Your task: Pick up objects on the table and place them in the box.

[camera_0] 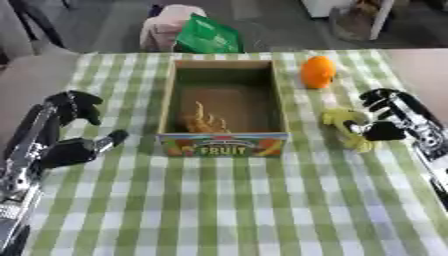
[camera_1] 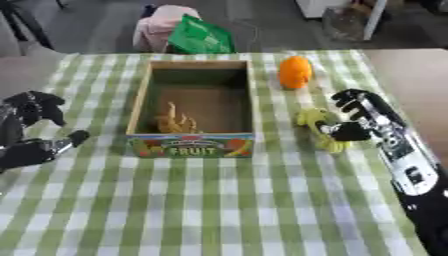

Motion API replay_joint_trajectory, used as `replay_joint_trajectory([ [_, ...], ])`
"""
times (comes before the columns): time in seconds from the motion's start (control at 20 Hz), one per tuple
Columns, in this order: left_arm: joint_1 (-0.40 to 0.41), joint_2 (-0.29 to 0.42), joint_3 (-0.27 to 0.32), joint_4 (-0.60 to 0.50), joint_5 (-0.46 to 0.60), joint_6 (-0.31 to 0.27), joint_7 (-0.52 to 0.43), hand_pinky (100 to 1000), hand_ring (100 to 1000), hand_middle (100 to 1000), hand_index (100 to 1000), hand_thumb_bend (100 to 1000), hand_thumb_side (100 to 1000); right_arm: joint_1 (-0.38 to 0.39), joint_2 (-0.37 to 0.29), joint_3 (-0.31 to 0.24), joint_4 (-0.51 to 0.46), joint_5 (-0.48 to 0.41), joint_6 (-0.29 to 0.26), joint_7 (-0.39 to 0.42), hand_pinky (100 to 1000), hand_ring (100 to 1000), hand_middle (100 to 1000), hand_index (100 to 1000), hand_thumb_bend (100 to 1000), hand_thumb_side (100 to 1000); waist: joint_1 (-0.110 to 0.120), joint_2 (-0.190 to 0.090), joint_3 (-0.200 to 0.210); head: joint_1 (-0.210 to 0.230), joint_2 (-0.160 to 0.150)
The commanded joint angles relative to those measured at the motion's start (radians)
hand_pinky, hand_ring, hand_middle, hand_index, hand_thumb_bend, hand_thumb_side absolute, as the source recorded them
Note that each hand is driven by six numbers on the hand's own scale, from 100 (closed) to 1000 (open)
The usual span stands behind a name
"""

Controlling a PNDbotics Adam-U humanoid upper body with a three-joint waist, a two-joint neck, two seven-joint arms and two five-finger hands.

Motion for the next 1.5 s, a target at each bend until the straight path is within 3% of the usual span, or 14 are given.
replay_joint_trajectory([
  [0.05,-0.008,0.018,0.012,-0.016,0.005,-0.001,-0.004,694,492,465,649,665,100,-0.019,-0.013,-0.001,0.005,0.023,0.007,0.008,684,745,688,802,423,161,0.000,-0.012,0.000,-0.004,0.002],
  [0.55,-0.005,0.016,0.013,-0.017,0.004,-0.002,-0.007,695,492,465,650,665,100,-0.011,-0.011,-0.005,0.034,0.065,0.011,0.044,667,695,638,761,385,100,0.000,-0.014,0.001,-0.004,-0.003],
  [0.95,-0.003,0.015,0.013,-0.016,0.002,-0.002,-0.009,696,492,465,651,662,100,-0.009,-0.008,-0.008,0.029,0.087,0.008,0.038,589,515,453,514,237,100,0.001,-0.014,0.001,-0.005,-0.004],
  [1.0,-0.003,0.015,0.013,-0.016,0.002,-0.001,-0.009,696,492,465,651,662,100,-0.008,-0.007,-0.008,0.028,0.090,0.008,0.031,589,515,453,514,237,100,0.001,-0.015,0.001,-0.006,-0.004],
  [1.1,-0.003,0.015,0.012,-0.015,0.001,-0.001,-0.010,696,492,465,651,659,100,-0.008,-0.009,-0.011,0.024,0.094,0.009,0.011,554,453,372,431,197,100,0.001,-0.014,0.000,-0.007,-0.004],
  [1.5,0.000,0.015,0.014,-0.016,0.002,-0.001,-0.009,696,491,464,651,657,100,-0.021,-0.018,-0.019,-0.064,0.065,0.006,-0.066,539,416,329,392,173,100,0.002,-0.015,-0.001,-0.005,-0.004],
])
